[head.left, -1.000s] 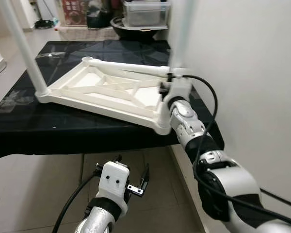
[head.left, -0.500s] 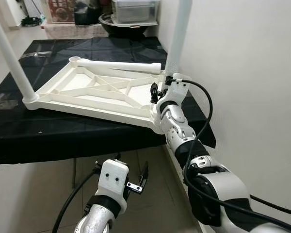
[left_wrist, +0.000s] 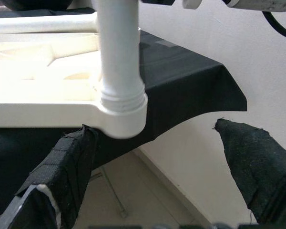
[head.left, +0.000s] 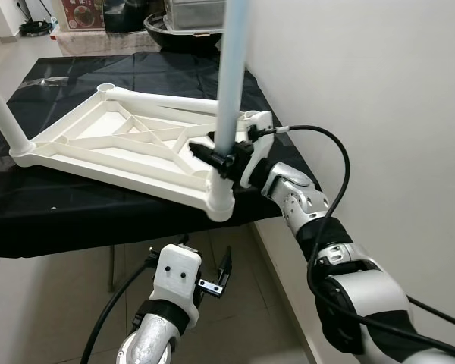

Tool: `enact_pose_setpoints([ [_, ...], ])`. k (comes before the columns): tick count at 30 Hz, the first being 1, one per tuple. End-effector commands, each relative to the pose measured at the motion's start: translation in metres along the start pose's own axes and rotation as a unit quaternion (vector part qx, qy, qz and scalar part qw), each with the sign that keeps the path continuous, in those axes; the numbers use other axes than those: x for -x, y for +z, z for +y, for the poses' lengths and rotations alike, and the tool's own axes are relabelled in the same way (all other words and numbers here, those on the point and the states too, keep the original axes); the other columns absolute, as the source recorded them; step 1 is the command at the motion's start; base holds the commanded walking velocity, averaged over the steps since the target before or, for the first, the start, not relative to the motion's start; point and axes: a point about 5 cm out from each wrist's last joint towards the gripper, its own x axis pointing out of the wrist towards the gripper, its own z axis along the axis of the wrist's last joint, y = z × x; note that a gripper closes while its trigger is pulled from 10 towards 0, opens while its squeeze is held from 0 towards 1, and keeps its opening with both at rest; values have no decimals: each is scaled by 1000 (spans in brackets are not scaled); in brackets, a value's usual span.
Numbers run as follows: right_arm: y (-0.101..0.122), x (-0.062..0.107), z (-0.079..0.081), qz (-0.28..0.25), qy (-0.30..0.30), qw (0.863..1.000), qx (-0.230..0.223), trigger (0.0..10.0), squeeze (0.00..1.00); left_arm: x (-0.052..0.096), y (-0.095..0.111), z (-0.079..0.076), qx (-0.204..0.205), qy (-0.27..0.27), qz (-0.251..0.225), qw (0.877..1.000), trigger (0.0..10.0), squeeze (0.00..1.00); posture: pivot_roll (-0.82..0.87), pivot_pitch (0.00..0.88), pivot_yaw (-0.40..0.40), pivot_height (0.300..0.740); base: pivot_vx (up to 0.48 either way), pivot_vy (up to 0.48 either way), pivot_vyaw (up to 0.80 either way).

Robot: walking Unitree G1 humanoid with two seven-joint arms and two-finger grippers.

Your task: Building children table

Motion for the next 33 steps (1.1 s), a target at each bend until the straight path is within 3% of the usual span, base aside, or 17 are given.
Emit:
enact_pose_setpoints([
  [1,1,-7,8,13,40,999,10,10000,0,0,-5,0,4,1,10,1000,10000,0,119,123,-54,740,0,0,0],
  [5,2,-15,17,21,89,996,12,10000,0,0,-5,0,3,2,10,1000,10000,0,126,123,-58,740,0,0,0],
  [6,2,-19,22,24,115,993,10,7490,0,1,-5,0,3,2,9,1000,10000,0,127,125,-59,740,0,0,0],
  [7,2,-22,26,25,135,990,11,2353,0,1,-5,-1,3,2,9,1000,10000,0,126,125,-61,740,0,0,0],
  [9,2,-22,26,25,135,990,11,2353,0,1,-5,-1,3,2,9,1000,10000,0,126,125,-61,740,0,0,0],
  [10,0,-25,29,27,139,990,10,0,0,1,-5,-1,4,2,9,1000,10000,0,126,125,-61,740,0,0,0],
  [12,-1,-28,28,32,123,992,17,0,0,1,-5,-1,4,2,9,1000,10000,0,125,125,-64,740,0,0,0],
  [15,-1,-36,19,32,12,999,28,0,0,1,-4,-1,6,4,9,1000,10000,0,127,126,-65,740,0,0,0],
  [18,0,-35,9,37,-70,996,33,0,0,1,-4,-1,6,4,9,1000,10000,0,125,123,-64,740,0,0,0],
  [19,1,-32,-3,39,-161,986,26,0,0,1,-5,-1,6,3,9,1000,10000,0,121,118,-65,740,0,0,0],
  [20,1,-32,-3,39,-161,986,26,0,0,1,-5,-1,6,3,9,1000,10000,0,121,118,-65,740,0,0,0],
  [22,1,-23,-18,38,-296,954,13,0,0,1,-5,-2,6,3,9,1000,10000,0,115,114,-64,740,0,0,0],
  [23,1,-23,-18,38,-296,954,13,0,0,1,-5,-2,6,3,9,1000,10000,0,115,114,-64,740,0,0,0],
  [25,2,-9,-32,21,-431,902,-3,0,0,2,-6,-2,6,2,10,1000,10000,0,118,109,-67,740,0,0,0],
  [26,2,-9,-32,21,-431,902,-3,0,0,2,-6,-2,6,2,10,1000,10000,0,118,109,-67,740,0,0,0],
  [29,4,-4,-35,-28,-546,835,-60,0,0,1,-6,-2,5,2,10,1000,10000,0,125,97,-70,740,0,0,0],
  [33,4,-12,-29,-49,-555,824,-100,0,0,1,-6,-2,4,2,11,1000,10000,0,128,95,-71,740,0,0,0],
])
